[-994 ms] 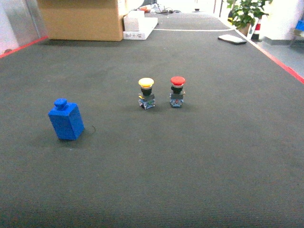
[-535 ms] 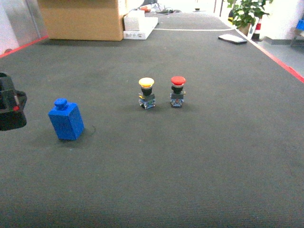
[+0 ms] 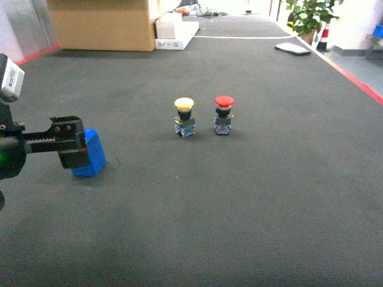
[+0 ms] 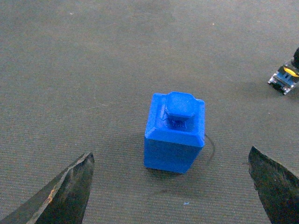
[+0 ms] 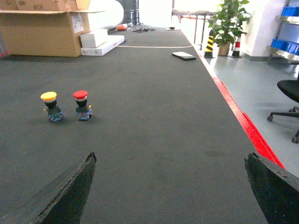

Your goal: Pick blue part to blue bin on bottom shelf

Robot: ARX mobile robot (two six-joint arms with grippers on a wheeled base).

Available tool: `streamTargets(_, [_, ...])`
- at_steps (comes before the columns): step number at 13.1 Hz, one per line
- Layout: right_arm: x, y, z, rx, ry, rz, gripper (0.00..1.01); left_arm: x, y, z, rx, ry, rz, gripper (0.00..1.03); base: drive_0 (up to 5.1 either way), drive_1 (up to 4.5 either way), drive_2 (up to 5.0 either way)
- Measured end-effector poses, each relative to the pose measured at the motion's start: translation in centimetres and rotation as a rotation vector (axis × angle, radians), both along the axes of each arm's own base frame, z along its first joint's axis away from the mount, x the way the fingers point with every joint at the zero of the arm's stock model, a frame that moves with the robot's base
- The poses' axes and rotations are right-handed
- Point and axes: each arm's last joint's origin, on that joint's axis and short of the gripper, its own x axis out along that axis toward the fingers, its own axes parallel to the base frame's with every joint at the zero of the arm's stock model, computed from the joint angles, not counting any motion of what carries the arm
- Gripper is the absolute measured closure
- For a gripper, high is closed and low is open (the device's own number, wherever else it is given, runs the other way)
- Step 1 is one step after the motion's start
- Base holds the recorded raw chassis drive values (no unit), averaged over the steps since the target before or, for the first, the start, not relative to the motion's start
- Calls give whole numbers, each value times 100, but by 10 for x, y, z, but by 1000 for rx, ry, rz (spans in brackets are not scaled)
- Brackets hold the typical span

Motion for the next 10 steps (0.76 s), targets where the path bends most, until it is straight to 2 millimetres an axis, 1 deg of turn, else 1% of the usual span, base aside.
streamTargets(6, [0, 0, 0, 0, 0, 0, 3, 34, 6, -19, 9, 38, -5, 5, 0, 0, 0])
streamTargets(10, [0, 0, 0, 0, 0, 0, 3, 53, 4, -31, 8, 58, -18, 5, 0, 0, 0])
